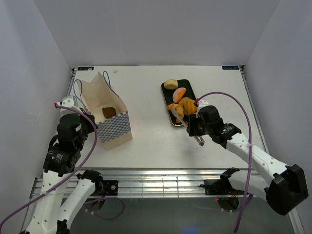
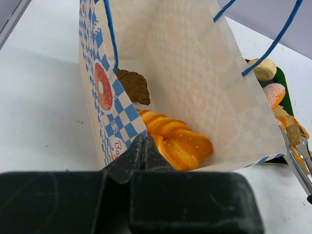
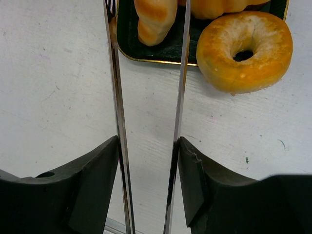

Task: Place the fake bread into the paper bag

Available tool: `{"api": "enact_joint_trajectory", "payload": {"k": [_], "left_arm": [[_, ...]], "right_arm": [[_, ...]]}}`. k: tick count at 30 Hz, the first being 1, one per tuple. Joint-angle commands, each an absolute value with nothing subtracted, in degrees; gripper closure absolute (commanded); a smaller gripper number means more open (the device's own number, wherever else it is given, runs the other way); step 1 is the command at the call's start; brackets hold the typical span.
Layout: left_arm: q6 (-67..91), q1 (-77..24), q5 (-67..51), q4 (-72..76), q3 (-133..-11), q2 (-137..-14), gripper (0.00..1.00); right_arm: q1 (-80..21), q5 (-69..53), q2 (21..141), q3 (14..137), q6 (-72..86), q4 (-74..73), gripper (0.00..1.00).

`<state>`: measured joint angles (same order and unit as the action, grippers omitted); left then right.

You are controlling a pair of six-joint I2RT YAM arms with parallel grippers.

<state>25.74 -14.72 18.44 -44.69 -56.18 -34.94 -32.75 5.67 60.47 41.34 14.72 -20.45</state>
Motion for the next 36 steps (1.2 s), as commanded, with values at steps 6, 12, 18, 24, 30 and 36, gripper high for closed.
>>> {"api": "enact_joint_trajectory", "payload": {"k": [6,12,18,24,30,36], "left_arm": [[25.8,-14.5,16.7,-44.2,-55.3,-35.7,1.0],[25.8,-14.5,16.7,-44.2,-55.2,-35.8,1.0],[25.8,-14.6,16.9,-44.2,-55.3,-35.3,1.0],[25.8,-14.5,16.7,-44.1,-54.8,-35.8,1.0],[25.9,-14.5,16.4,-43.4,-54.2,-35.6,1.0],[26.2,-14.5,16.0,-42.9,-53.3,-35.6,1.0]], "right_arm": [[-32.7,6.0,59.9,41.9,15.0,-17.0,0.41],[-32.8,5.1,61.3,41.3,14.9,-16.4,0.52],[-32.8,3.1,60.6,44.5,14.6,-17.7,0.73],[-32.8,4.7,59.4,54.9,13.3,-24.9,0.79],[-32.7,5.9,57.2,63.3,12.7,-26.7,0.8],[-32.7,1.8,55.3,63.8,14.2,-23.3,0.81]]}}
